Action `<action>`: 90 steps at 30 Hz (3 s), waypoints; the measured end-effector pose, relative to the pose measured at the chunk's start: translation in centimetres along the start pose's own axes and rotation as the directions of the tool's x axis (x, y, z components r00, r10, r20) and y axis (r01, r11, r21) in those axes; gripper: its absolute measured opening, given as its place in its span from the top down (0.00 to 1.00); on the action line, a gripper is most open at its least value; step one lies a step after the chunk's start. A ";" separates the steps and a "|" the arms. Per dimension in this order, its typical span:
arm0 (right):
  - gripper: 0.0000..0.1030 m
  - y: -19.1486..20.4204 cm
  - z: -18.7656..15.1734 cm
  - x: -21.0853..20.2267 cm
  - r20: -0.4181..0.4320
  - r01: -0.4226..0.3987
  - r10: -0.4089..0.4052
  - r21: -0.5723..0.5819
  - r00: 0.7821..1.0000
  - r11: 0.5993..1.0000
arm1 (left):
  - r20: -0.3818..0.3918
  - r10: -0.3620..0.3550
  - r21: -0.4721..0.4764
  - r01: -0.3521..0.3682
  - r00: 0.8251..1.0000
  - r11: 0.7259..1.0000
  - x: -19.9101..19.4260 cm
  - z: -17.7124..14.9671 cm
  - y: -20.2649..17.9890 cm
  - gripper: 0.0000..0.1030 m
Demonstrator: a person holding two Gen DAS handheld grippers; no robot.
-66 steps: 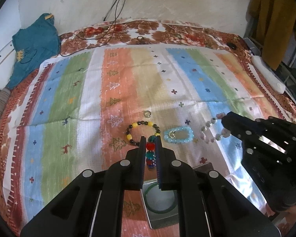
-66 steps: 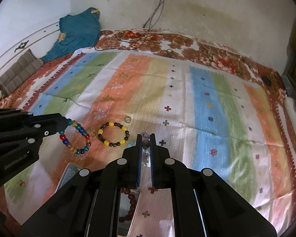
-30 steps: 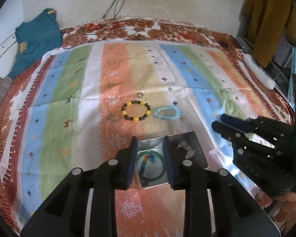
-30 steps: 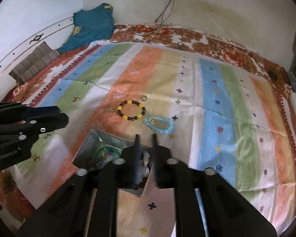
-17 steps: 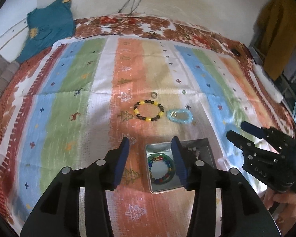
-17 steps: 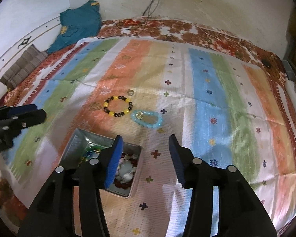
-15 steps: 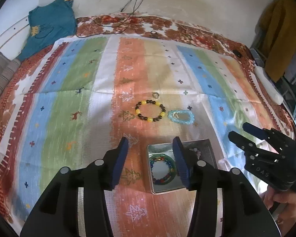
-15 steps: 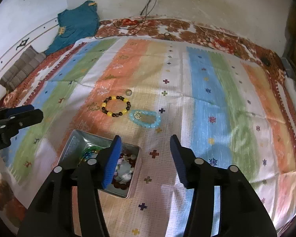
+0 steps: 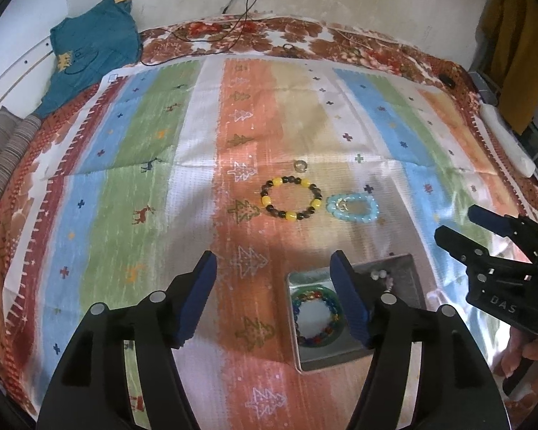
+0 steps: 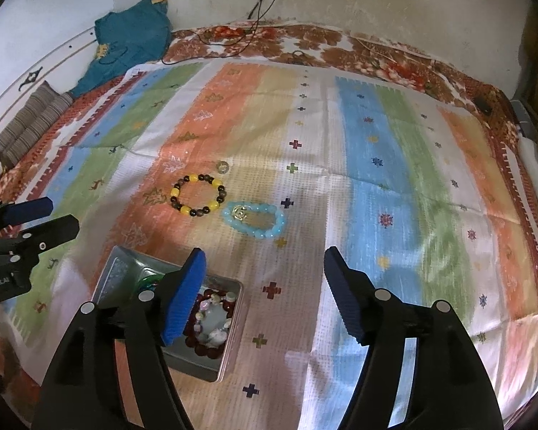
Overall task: Organize jewelry
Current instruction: 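Move both tools to the yellow-black and light-blue bracelets, then grasp the yellow-black bead bracelet with the left tool while the right tool grasps the light-blue bracelet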
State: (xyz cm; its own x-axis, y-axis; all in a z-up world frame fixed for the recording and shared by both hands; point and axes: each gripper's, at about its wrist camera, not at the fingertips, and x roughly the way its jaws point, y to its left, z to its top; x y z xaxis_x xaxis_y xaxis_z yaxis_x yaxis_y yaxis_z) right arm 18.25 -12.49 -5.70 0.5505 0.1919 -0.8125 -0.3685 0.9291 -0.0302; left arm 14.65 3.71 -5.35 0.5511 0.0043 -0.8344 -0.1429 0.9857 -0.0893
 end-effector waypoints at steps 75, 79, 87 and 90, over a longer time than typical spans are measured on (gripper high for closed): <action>0.30 -1.0 3.2 15.7 -0.211 0.081 -0.089 -0.049 0.973 0.996 | -0.202 0.024 0.070 -0.010 0.979 0.998 17.3 5.5 1.1 0.33; 0.31 -0.9 3.2 15.8 -0.213 0.086 -0.099 -0.068 0.972 0.994 | -0.208 0.056 0.131 -0.028 0.976 0.991 18.1 5.1 0.5 0.43; 0.82 -0.8 3.2 15.6 -0.212 0.080 -0.091 -0.060 0.973 0.995 | -0.205 0.076 0.145 -0.047 0.976 0.988 18.0 5.0 0.7 0.89; 0.88 -0.8 3.2 15.4 -0.206 0.081 -0.093 -0.065 0.974 0.995 | -0.213 0.090 0.150 -0.058 0.973 0.987 17.8 5.0 0.5 0.89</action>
State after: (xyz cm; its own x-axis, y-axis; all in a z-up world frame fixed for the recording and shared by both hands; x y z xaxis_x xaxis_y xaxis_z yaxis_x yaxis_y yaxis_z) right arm 29.40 -9.23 -16.32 0.4161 0.0354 -0.9086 -0.3709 0.9190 -0.1340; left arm 28.53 5.09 -17.55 0.3479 0.0565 -0.9358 -0.0497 0.9979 0.0417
